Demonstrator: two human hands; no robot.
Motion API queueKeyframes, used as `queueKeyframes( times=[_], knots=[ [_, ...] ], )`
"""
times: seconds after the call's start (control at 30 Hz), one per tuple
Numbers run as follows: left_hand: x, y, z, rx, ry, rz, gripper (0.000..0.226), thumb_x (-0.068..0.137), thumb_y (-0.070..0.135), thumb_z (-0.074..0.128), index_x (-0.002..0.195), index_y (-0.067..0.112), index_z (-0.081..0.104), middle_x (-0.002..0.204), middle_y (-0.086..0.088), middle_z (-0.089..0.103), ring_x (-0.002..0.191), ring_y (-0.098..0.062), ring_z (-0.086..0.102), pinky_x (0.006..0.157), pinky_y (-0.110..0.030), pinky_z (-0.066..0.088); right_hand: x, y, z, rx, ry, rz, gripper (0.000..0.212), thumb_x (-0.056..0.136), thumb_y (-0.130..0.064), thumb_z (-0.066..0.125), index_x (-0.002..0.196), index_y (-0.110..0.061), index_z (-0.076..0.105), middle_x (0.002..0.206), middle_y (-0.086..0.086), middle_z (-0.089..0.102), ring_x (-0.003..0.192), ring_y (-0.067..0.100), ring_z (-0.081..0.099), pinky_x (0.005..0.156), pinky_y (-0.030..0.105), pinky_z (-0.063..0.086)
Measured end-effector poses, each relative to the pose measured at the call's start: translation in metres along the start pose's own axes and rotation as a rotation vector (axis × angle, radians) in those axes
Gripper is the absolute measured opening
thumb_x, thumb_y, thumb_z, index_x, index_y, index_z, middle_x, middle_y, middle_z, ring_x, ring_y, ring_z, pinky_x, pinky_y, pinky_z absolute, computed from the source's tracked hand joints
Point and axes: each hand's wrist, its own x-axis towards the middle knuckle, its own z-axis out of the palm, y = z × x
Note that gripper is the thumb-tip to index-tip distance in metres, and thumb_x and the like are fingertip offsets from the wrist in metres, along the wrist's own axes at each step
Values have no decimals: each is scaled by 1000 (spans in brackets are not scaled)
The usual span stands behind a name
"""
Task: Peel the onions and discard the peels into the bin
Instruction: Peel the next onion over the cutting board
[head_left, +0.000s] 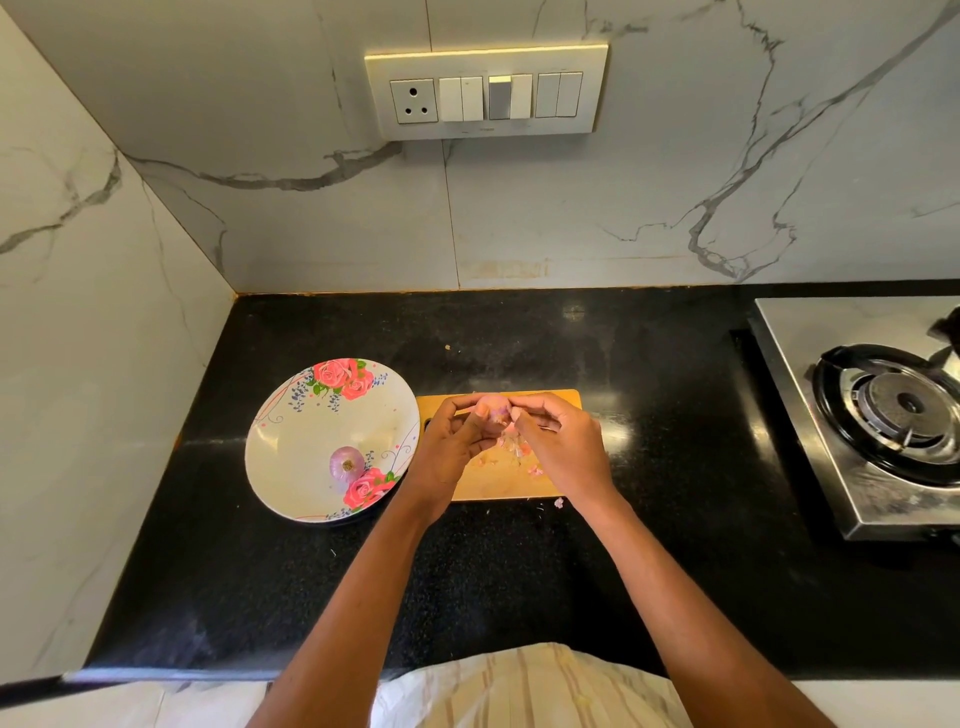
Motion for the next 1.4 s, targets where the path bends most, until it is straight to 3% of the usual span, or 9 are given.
queueKeyframes(
  times=[0.13, 0.3, 0.4, 0.57, 0.7, 0.83, 1.0, 1.27, 1.4],
  knots=[
    [1, 1, 0, -14, -12, -6, 26, 101, 34, 56, 125, 24, 58, 120, -6, 71, 108, -20, 71, 94, -30, 57, -1, -2, 0, 64, -18, -5, 21, 94, -20, 73, 114, -14, 76, 105, -12, 74, 99, -6, 68, 83, 9, 51],
    [-2, 2, 4, -16, 3, 26, 42, 84, 44, 66, 122, 27, 57, 122, -2, 68, 107, -17, 70, 86, -25, 57, -5, 2, 6, -41, 99, -80, 10, 91, -19, 76, 100, -17, 78, 94, -8, 75, 90, 3, 69, 77, 11, 53],
    [-1, 0, 4, -14, 11, 36, 40, 88, 41, 66, 124, 26, 56, 125, -2, 67, 108, -16, 70, 86, -24, 57, -5, 5, 9, -84, 107, -105, 7, 93, -19, 74, 100, -16, 75, 95, -4, 72, 87, 4, 69, 72, 10, 54],
    [-4, 1, 3, -78, -2, 20, 49, 87, 44, 63, 127, 18, 57, 121, -6, 71, 109, -19, 71, 92, -29, 57, 2, 8, 3, -72, 159, 18, 3, 96, -21, 69, 99, -21, 69, 92, -10, 69, 86, -3, 66, 73, 7, 49],
    [0, -4, -2, -61, 9, -25, 41, 95, 39, 64, 131, 21, 56, 129, -2, 68, 113, -14, 68, 90, -27, 54, 12, 22, -4, -80, 35, 148, 19, 97, -21, 69, 115, -26, 70, 100, -6, 74, 91, 9, 72, 77, 24, 59],
    [2, -8, -4, -109, 13, -25, 50, 89, 33, 71, 133, 16, 53, 135, -10, 63, 120, -23, 66, 98, -33, 55, 9, 10, -2, -3, -76, 118, 33, 97, -26, 69, 129, -23, 66, 116, -13, 69, 105, -1, 65, 78, 8, 52],
    [-2, -1, 0, -84, -15, 52, 43, 90, 34, 70, 130, 25, 57, 128, 0, 68, 117, -15, 67, 94, -27, 55, 5, 0, 3, 131, -107, 88, 31, 95, -30, 71, 126, -22, 70, 118, -10, 72, 109, 2, 68, 90, 30, 60],
    [-4, 0, 1, -72, -17, 50, 34, 94, 34, 66, 127, 29, 60, 122, 5, 71, 114, -13, 68, 91, -26, 56, 3, 2, -1, 100, -88, 52, 23, 92, -17, 75, 114, -26, 74, 106, -13, 75, 103, 3, 70, 93, 35, 59],
    [-4, 2, 3, -51, -25, 78, 45, 88, 38, 68, 130, 24, 59, 124, 1, 70, 116, -14, 67, 96, -29, 56, 2, 4, -2, 141, -53, 73, 26, 93, -10, 73, 111, -29, 74, 103, -14, 76, 102, 5, 70, 94, 37, 58]
  ],
)
